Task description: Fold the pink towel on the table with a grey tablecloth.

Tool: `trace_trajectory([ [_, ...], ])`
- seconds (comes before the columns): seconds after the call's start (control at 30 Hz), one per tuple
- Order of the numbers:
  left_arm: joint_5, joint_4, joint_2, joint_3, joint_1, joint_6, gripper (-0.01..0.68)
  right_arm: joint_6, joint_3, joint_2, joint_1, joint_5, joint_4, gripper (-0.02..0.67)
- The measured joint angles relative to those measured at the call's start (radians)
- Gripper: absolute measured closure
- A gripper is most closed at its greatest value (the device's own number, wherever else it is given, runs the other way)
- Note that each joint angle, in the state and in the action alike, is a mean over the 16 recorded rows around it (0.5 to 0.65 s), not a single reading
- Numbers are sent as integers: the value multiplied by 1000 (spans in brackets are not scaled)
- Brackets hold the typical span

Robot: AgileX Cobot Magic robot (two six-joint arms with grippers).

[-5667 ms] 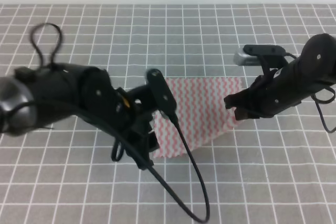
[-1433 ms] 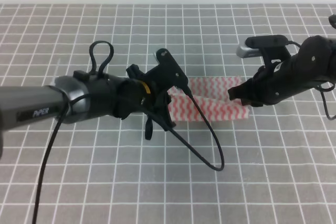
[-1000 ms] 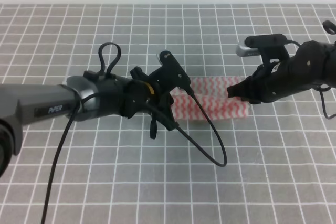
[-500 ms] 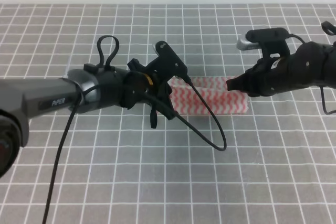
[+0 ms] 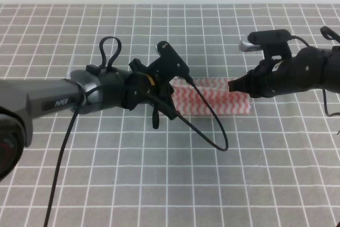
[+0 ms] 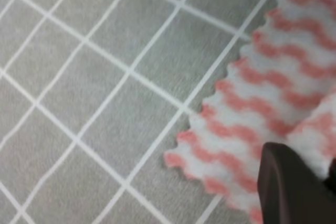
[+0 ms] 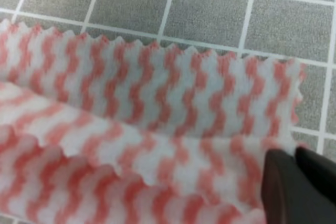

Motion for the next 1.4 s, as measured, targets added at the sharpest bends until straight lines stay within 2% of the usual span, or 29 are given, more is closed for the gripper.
trace_trajectory([
  [0.6, -11, 12, 19, -23, 23, 4, 675, 0, -69, 44, 0, 26, 0, 664],
  [1.4, 19, 12, 25, -70, 31, 3, 675, 0, -72, 48, 0, 65, 0, 663],
])
